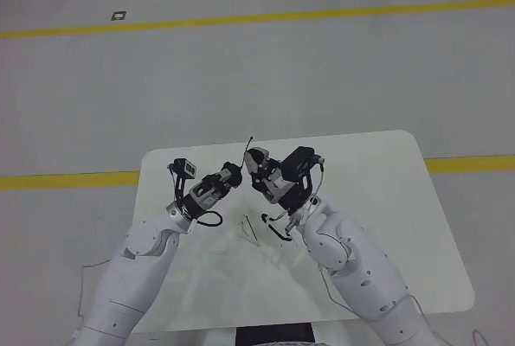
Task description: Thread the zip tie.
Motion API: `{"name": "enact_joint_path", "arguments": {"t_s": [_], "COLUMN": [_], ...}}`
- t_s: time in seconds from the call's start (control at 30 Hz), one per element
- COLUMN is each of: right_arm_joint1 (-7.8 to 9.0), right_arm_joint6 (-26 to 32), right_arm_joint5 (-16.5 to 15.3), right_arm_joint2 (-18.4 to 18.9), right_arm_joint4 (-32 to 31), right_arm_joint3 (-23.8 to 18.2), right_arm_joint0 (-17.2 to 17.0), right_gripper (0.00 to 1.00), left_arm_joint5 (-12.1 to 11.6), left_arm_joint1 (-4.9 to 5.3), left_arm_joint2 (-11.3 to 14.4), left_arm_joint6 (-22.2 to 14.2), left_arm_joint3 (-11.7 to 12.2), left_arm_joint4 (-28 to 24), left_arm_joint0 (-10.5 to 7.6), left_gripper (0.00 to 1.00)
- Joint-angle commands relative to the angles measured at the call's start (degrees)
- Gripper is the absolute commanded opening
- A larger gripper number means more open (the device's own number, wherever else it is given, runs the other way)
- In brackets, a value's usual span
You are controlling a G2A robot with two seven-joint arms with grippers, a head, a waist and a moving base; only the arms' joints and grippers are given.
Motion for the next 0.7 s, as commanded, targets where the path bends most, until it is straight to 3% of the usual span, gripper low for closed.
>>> {"name": "enact_joint_path", "arguments": {"t_s": [0.0, 0.07, 0.2, 0.37, 0.67], "right_arm_joint1": [0.00, 0.00, -0.02, -0.37, -0.73], "right_arm_joint6": [0.0, 0.0, -2.6, -5.3, -6.3], "right_arm_joint5": [0.0, 0.1, 4.6, 8.5, 11.0], "right_arm_joint2": [0.0, 0.0, -0.5, -2.1, -3.5], "right_arm_joint4": [0.0, -0.1, -7.8, -12.5, -16.3], "right_arm_joint3": [0.0, 0.0, 0.6, 2.0, 3.1], "right_arm_joint0": [0.0, 0.0, 0.5, 1.1, 1.8], "right_gripper": [0.00, 0.00, 0.00, 0.00, 0.00], "left_arm_joint5": [0.0, 0.5, 0.1, 0.0, 0.0], "left_arm_joint1": [0.00, -0.05, -0.11, -0.20, -0.41], "left_arm_joint2": [0.0, 0.4, 0.8, 1.3, 1.8], "left_arm_joint6": [0.0, 1.0, 2.2, 2.9, 4.2], "left_arm_joint3": [0.0, -0.4, -0.6, -0.2, 0.9], "left_arm_joint4": [0.0, 0.3, 0.7, 0.8, 1.1], "left_arm_joint0": [0.00, 0.08, 0.09, -0.48, -1.48], "left_gripper": [0.00, 0.00, 0.00, 0.00, 0.00]}}
